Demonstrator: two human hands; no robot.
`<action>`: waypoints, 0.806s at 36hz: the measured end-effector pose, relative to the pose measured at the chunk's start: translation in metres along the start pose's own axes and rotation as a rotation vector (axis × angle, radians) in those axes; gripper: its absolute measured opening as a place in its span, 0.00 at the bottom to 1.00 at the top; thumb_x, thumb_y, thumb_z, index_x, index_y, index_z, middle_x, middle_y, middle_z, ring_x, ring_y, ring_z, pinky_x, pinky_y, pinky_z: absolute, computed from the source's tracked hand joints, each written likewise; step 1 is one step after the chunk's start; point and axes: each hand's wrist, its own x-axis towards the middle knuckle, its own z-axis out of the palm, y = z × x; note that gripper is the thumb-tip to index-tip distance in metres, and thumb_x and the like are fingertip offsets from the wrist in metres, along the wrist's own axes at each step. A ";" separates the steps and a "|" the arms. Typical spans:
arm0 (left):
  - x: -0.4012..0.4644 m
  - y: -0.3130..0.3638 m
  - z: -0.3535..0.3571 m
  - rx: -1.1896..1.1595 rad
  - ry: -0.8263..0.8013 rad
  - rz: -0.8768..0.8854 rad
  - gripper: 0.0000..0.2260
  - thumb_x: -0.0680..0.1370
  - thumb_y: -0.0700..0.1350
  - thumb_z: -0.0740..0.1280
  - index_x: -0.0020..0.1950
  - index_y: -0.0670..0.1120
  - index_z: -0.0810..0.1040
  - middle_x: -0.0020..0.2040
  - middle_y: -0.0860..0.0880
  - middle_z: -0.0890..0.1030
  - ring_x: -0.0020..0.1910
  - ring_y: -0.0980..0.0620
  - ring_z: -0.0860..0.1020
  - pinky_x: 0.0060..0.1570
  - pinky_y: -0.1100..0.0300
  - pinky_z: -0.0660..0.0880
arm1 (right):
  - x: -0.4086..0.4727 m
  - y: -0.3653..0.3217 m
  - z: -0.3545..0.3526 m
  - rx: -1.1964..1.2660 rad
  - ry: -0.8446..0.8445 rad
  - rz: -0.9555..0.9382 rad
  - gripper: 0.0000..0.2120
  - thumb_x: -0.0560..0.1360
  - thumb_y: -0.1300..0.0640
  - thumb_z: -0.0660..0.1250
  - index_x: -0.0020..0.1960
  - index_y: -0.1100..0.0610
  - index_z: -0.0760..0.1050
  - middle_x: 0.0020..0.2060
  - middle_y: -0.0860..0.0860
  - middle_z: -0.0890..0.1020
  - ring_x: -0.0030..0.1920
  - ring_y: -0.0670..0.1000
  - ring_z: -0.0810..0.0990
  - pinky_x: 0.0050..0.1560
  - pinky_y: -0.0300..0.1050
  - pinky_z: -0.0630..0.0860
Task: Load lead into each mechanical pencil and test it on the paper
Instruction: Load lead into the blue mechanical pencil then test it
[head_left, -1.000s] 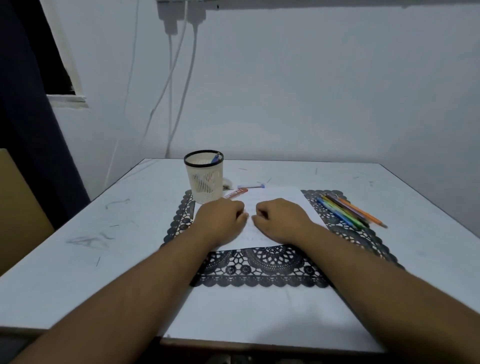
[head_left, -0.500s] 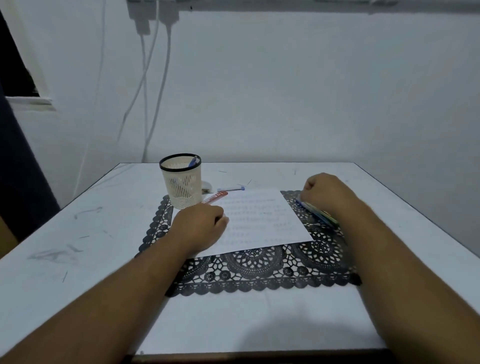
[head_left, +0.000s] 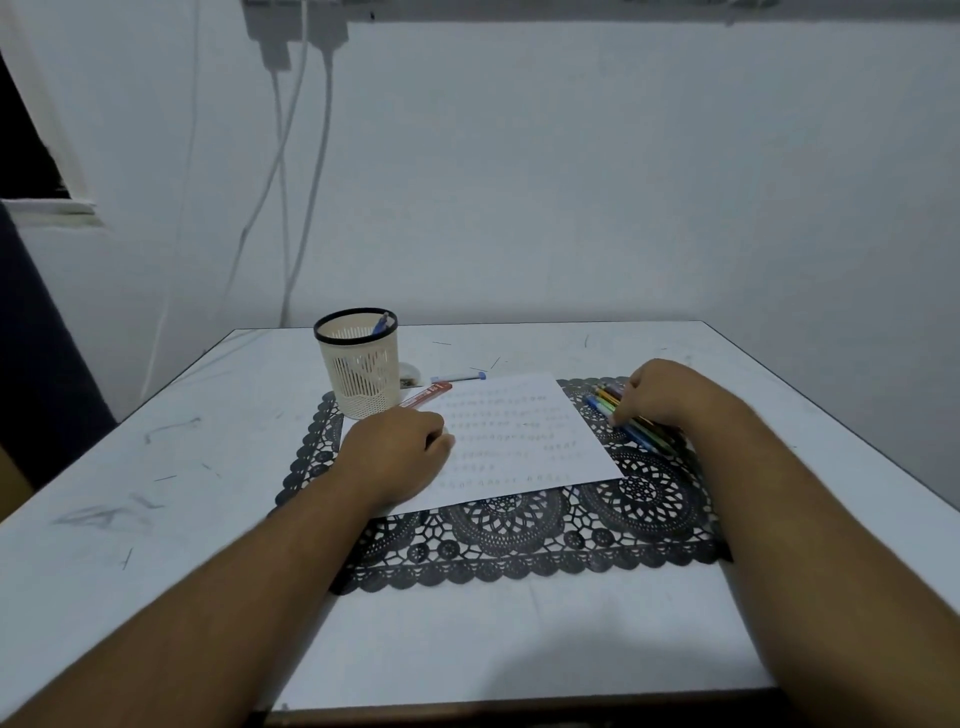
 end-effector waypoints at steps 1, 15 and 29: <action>0.000 0.000 0.000 -0.001 -0.001 -0.001 0.17 0.84 0.55 0.59 0.37 0.51 0.71 0.35 0.53 0.77 0.36 0.56 0.74 0.35 0.57 0.70 | 0.000 0.000 0.000 -0.009 -0.003 0.001 0.18 0.68 0.50 0.83 0.47 0.60 0.81 0.46 0.55 0.83 0.47 0.56 0.81 0.42 0.45 0.73; -0.003 0.004 -0.008 -0.106 0.048 -0.019 0.17 0.82 0.55 0.62 0.36 0.49 0.71 0.34 0.52 0.77 0.34 0.54 0.74 0.34 0.57 0.69 | -0.023 -0.032 0.005 0.170 0.030 -0.213 0.07 0.74 0.56 0.75 0.41 0.59 0.84 0.39 0.56 0.85 0.38 0.53 0.80 0.40 0.43 0.73; 0.005 -0.014 -0.015 -0.249 0.265 0.140 0.03 0.81 0.52 0.67 0.49 0.54 0.77 0.46 0.57 0.75 0.45 0.55 0.73 0.41 0.57 0.71 | -0.043 -0.103 0.081 -0.137 0.106 -0.696 0.05 0.78 0.47 0.68 0.47 0.45 0.82 0.39 0.42 0.77 0.44 0.48 0.76 0.39 0.44 0.67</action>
